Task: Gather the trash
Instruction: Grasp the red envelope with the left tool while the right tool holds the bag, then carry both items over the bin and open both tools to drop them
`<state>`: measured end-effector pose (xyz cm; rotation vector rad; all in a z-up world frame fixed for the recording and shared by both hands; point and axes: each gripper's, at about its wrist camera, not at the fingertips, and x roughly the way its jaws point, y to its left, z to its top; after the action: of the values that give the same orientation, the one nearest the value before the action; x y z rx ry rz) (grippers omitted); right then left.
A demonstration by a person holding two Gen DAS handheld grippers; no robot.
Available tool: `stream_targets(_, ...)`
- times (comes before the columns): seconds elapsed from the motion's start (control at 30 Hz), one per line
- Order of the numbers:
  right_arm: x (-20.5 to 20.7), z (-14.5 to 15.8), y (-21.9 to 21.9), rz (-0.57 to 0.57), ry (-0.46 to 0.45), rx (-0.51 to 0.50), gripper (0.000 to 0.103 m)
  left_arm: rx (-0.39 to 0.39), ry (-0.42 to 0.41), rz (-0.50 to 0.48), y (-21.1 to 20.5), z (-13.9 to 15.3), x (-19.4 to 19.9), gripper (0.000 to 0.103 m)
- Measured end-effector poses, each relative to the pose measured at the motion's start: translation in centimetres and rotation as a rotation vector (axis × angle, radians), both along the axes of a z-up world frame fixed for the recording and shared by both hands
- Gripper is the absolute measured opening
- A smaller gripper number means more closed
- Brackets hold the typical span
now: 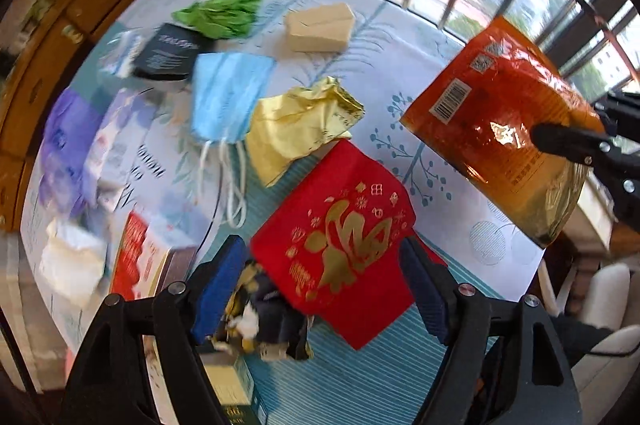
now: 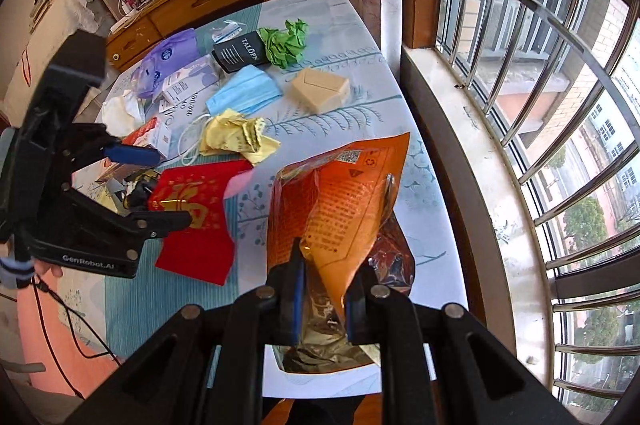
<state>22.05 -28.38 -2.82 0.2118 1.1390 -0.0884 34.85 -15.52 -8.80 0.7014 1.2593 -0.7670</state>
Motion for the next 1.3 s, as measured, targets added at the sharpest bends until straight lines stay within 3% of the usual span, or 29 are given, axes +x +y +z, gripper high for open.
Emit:
stream_targets(0.23,0.3,-1.3,-1.2,0.003,0.008,0.045,0.015,0.11,0.046,-0.124,-2.2,-2.9,0.6,0.078)
stream_targets(0.33,0.4,-1.6,-1.3,0.008,0.011,0.063,0.015,0.11,0.064,-0.14,-2.7,-3.0,0.6,0.077)
stream_targets(0.37,0.4,-1.6,-1.3,0.012,0.012,0.067,0.015,0.103,0.073,-0.135,-2.7,-2.9,0.6,0.076)
stream_targets(0.43,0.5,-1.7,-1.3,0.023,0.014,0.073,0.015,0.083,0.096,-0.12,-2.6,-2.5,0.7,0.056)
stream_targets(0.47,0.5,-1.7,-1.3,0.029,0.013,0.077,0.015,0.074,0.114,-0.104,-2.7,-2.3,1.0,0.051)
stream_targets(0.53,0.6,-1.6,-1.3,0.044,0.011,0.085,0.015,0.056,0.134,-0.063,-2.7,-1.9,1.0,0.031)
stream_targets(0.7,0.6,-1.1,-1.1,0.104,0.001,0.098,0.015,0.041,0.116,0.04,-1.6,-0.2,-0.1,0.016)
stream_targets(1.1,-1.0,-0.1,1.5,0.359,0.01,0.066,0.015,-0.137,0.069,0.44,5.1,5.9,-6.8,0.016)
stream_targets(1.3,-2.8,0.6,3.9,0.419,-0.001,0.045,0.015,-0.185,0.04,0.569,8.2,7.2,-11.8,0.016)
